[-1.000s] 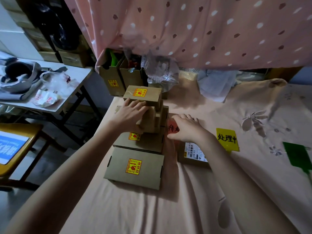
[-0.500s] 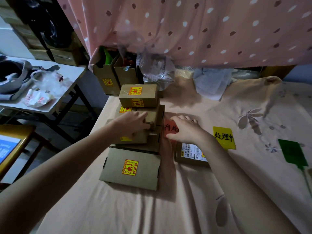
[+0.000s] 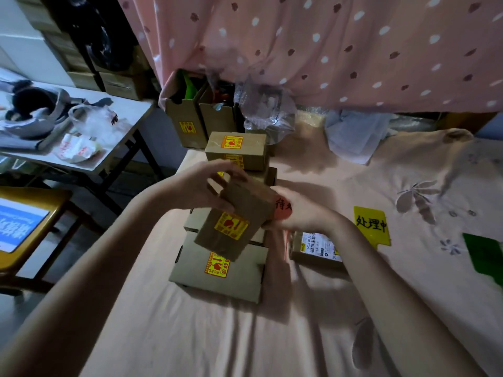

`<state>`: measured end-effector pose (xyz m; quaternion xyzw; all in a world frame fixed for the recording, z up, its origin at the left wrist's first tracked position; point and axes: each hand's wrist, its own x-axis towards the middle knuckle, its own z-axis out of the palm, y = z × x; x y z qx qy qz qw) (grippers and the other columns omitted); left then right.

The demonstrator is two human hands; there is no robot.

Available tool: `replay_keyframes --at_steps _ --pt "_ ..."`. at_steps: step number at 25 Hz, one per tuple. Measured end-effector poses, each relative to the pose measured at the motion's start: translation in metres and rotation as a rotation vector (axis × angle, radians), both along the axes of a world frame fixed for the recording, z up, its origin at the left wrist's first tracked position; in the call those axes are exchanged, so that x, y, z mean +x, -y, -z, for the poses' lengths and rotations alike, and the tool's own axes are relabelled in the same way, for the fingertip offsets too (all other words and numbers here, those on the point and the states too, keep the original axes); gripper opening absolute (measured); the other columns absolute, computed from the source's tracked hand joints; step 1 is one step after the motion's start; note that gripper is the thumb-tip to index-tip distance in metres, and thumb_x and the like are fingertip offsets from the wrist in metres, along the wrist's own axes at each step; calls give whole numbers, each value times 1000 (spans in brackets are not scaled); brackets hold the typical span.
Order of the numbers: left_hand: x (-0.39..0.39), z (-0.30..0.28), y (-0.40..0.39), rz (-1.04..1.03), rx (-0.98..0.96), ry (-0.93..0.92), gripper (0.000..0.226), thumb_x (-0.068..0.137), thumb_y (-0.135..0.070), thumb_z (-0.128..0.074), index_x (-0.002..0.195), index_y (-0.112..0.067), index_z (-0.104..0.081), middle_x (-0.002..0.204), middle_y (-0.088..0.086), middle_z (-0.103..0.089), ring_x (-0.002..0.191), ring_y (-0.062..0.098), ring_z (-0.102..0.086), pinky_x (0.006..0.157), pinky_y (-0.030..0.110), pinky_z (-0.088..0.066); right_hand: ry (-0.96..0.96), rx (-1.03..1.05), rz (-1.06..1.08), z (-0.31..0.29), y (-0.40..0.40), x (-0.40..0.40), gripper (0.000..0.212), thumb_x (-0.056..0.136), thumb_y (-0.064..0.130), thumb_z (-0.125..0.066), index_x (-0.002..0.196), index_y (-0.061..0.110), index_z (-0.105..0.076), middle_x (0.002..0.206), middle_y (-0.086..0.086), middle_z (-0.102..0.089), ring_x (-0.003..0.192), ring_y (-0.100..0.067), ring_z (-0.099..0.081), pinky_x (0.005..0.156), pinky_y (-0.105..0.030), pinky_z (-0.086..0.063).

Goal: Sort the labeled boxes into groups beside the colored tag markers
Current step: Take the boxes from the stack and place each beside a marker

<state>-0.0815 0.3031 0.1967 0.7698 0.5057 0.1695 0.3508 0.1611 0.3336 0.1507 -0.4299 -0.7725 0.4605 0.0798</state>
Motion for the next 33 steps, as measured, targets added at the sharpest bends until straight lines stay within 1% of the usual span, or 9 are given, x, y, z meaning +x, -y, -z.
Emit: replay_keyframes --at_steps 4,10,14,16,20,25,28,31,33 --pt "-18 17 25 -149 -200 788 60 57 -28 -88 111 -26 -62 111 -1 -62 98 16 -65 69 26 -58 -262 -260 -57 -7 6 -2 65 73 -3 -72 116 39 -46 112 12 -58 106 -1 -57 93 -23 -47" --pt "10 59 50 -327 -299 1097 89 50 -32 -91 128 -22 -49 125 9 -58 111 22 -62 87 34 -55 -313 -345 -20 -11 21 2 71 64 13 -80 124 30 -45 115 3 -59 114 -16 -55 100 -31 -46" --pt "40 55 68 -800 -214 1013 119 48 -53 -86 146 -33 -21 141 8 -47 121 25 -56 94 40 -51 8 207 295 -7 38 -8 94 53 46 -84 134 26 -39 129 0 -47 121 -17 -45 103 -37 -40" --pt "66 48 83 -1023 -141 857 100 65 -44 -79 146 -25 -23 139 7 -47 112 22 -59 84 29 -52 163 464 452 -7 49 -15 94 53 54 -79 133 23 -40 127 -4 -47 118 -24 -45 99 -40 -38" --pt "109 38 96 -1011 -97 660 78 81 -28 -68 147 -24 -25 121 -3 -46 86 -3 -54 58 8 -50 326 725 548 1 67 -28 96 55 58 -73 134 14 -40 120 -13 -52 107 -35 -50 92 -47 -38" --pt "116 43 90 -1065 -128 721 88 80 -21 -72 148 -29 -17 130 4 -57 124 21 -52 100 50 -47 284 866 578 12 85 -38 94 55 53 -71 132 9 -40 112 -16 -58 101 -37 -56 88 -51 -43" --pt "111 33 98 -1115 -167 751 93 79 -24 -72 150 -28 -12 142 6 -47 128 21 -48 105 41 -43 300 946 475 16 85 -39 102 47 47 -80 133 11 -38 111 -13 -59 99 -31 -54 88 -45 -43" --pt "73 10 106 -1178 -36 602 79 74 -43 -68 144 -26 -33 143 10 -41 128 23 -44 103 41 -43 217 1057 153 12 70 -22 119 36 47 -85 135 8 -31 113 -11 -60 101 -20 -40 90 -36 -29" --pt "44 -5 100 -979 -45 452 66 78 -39 -66 138 -26 -42 130 4 -51 122 19 -48 96 38 -47 170 1173 -147 2 54 -6 114 44 39 -85 138 6 -29 119 -11 -60 109 -19 -40 97 -36 -27"
